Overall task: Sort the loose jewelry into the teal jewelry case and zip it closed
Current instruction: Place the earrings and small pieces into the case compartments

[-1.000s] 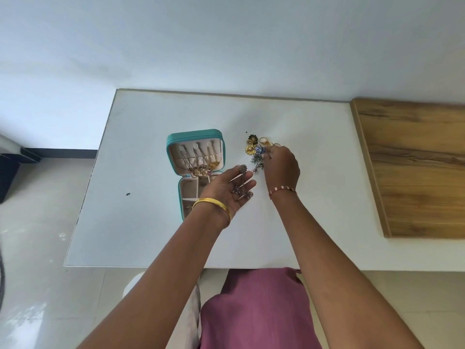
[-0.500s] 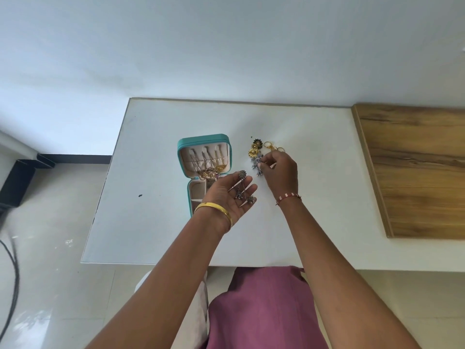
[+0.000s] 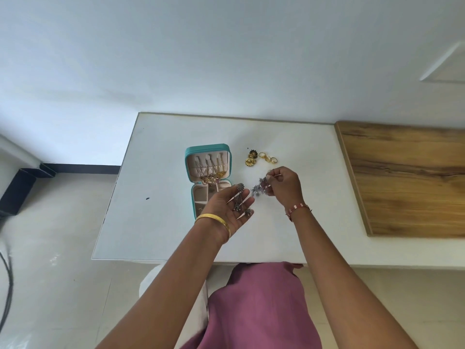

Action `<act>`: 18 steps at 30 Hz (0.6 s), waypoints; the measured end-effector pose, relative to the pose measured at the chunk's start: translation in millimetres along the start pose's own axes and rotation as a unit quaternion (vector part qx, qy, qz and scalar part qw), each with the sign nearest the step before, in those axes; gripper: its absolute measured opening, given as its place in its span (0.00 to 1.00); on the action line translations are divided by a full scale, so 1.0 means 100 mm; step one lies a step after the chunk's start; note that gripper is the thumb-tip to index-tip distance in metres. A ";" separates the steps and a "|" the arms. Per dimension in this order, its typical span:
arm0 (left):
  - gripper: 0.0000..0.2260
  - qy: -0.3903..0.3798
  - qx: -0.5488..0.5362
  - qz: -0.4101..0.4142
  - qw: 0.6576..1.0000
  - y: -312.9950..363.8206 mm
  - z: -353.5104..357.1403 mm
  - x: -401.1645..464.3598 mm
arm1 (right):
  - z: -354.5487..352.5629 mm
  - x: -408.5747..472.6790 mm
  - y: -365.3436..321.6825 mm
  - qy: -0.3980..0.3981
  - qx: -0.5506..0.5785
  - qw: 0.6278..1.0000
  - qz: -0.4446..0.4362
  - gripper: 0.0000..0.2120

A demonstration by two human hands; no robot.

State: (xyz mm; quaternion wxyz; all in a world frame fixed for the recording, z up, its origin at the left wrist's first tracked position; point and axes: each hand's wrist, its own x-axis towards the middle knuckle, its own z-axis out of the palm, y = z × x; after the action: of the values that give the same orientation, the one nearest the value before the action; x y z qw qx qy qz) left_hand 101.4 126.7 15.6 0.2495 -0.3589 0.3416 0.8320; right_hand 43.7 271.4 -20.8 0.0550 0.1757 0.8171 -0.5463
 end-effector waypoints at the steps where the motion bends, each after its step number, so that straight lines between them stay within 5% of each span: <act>1: 0.09 0.001 0.001 -0.004 1.000 -0.03 -0.02 0.00 | -0.01 -0.03 0.03 -0.012 -0.015 1.000 0.003 0.11; 11: 0.08 0.020 0.018 -0.039 0.999 -0.29 -0.13 0.04 | -0.14 -0.38 0.35 -0.121 -0.116 0.986 0.005 0.13; 18: 0.08 0.023 0.023 -0.058 0.998 -0.39 -0.16 0.05 | -0.18 -0.44 0.48 -0.028 -0.214 0.976 -0.034 0.02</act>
State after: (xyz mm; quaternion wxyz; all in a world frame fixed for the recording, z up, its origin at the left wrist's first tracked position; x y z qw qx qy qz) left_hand 130.8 140.3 -11.1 0.2979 -0.3911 0.3452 0.7995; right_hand 102.7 293.8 -43.1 0.0956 0.1164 0.9188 -0.3650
